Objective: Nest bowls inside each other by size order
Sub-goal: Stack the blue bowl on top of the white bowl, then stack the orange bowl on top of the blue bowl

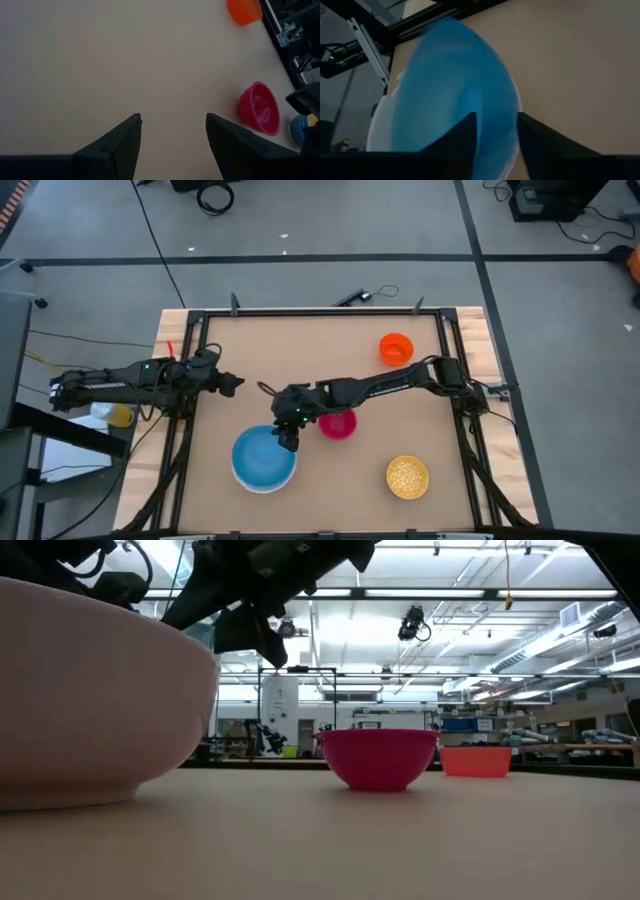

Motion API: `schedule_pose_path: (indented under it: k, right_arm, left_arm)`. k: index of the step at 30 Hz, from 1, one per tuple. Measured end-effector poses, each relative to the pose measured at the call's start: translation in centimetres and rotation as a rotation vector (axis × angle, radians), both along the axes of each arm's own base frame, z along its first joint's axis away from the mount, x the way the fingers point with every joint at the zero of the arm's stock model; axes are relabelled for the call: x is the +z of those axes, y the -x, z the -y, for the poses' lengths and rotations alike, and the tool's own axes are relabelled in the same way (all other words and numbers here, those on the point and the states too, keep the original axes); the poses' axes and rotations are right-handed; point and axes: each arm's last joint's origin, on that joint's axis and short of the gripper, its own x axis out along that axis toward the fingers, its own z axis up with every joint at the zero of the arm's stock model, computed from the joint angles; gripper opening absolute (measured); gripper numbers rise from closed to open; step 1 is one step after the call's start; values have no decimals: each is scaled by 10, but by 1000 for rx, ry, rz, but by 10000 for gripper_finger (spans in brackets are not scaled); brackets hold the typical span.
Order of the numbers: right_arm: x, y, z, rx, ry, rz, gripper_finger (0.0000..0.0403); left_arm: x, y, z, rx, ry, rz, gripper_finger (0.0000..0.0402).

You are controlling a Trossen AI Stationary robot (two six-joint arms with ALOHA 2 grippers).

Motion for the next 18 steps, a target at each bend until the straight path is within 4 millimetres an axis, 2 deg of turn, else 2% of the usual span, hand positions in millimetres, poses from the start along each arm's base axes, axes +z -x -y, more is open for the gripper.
schedule_pose_path:
  k: [4, 8, 12, 14, 18]
  right_arm:
    - [1, 3, 4, -55, -34, -35, 219]
    - [23, 16, 11, -153, 34, -55, 245]
    - [42, 44, 20, -309, 225, -178, 248]
    - [45, 60, 25, -366, 328, -290, 248]
    - [48, 93, 31, -403, 405, -531, 248]
  left_arm:
    - [-1, 1, 0, 0, 1, -9, 226]
    - [-1, 0, 0, 4, 9, -5, 226]
    - [-1, 1, 0, 0, 2, -16, 226]
    - [-2, 0, 0, 1, -11, -26, 226]
    - [-3, -2, 0, 3, -17, -44, 226]
